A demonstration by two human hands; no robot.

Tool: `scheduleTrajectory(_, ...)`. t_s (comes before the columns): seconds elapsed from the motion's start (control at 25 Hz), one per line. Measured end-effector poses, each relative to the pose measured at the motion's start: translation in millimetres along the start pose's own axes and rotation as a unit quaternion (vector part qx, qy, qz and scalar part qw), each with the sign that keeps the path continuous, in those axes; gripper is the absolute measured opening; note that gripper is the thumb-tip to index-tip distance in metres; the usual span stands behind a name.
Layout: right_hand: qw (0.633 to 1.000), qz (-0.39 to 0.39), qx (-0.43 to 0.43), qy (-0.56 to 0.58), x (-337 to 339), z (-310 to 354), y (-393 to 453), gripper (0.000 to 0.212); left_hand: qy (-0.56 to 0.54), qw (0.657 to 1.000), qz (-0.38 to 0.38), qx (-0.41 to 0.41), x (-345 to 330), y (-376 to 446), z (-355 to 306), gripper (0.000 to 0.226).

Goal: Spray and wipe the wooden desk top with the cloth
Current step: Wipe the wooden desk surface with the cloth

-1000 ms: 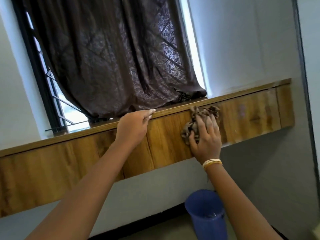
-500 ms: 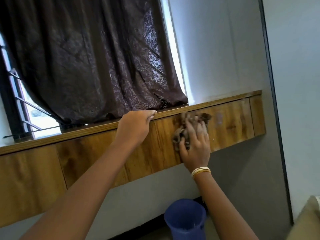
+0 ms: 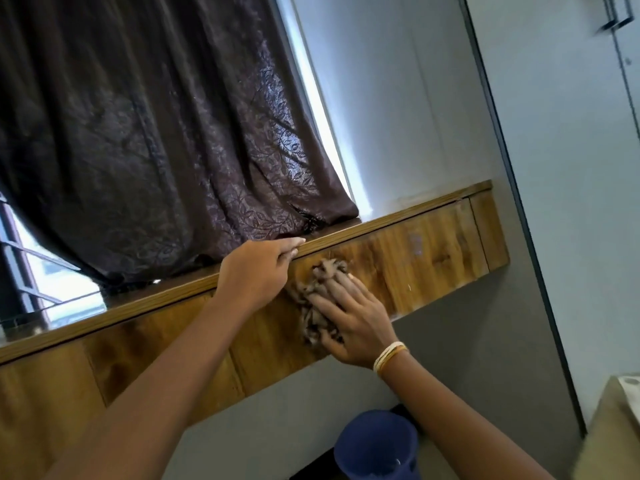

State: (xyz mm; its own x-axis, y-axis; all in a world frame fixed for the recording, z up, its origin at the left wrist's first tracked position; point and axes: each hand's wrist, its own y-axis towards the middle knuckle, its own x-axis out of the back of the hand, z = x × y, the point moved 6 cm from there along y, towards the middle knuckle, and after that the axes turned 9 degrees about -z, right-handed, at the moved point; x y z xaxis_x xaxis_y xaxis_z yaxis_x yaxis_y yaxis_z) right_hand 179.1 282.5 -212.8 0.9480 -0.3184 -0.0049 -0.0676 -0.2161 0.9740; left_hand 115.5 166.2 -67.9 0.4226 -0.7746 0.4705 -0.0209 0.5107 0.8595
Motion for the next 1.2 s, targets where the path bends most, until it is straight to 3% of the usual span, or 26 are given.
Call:
scheduleTrajectory(0.2,0.963,-0.061,-0.260,-0.013,23,-88,-13,0.059,0.052,0.995,-0.049,-0.065,4,-7,-13,0.039)
scheduleTrajectory(0.36,0.873,-0.108,-0.475,-0.025,27,-125,-14,0.065,0.051,0.993,-0.040,-0.094,0,-6,-19,0.041)
scheduleTrajectory(0.44,0.875,-0.109,-0.472,-0.028,25,-112,-2,0.065,0.060,0.993,-0.039,-0.099,-2,-3,-20,0.041)
scheduleTrajectory(0.6,0.983,-0.048,-0.178,-0.012,13,-44,30,0.059,0.079,0.993,-0.024,-0.080,-10,4,-26,0.041)
scheduleTrajectory(0.72,0.998,-0.015,-0.057,-0.018,14,-58,37,0.057,0.072,0.995,-0.009,-0.067,-15,12,-30,0.039)
scheduleTrajectory(1.0,0.976,-0.039,-0.205,-0.055,34,-167,13,0.060,0.050,0.995,-0.059,-0.069,-33,25,-55,0.031)
scheduleTrajectory(1.2,0.906,-0.081,-0.414,-0.034,53,-237,-1,0.059,0.047,0.991,-0.087,-0.089,-36,24,-58,0.032)
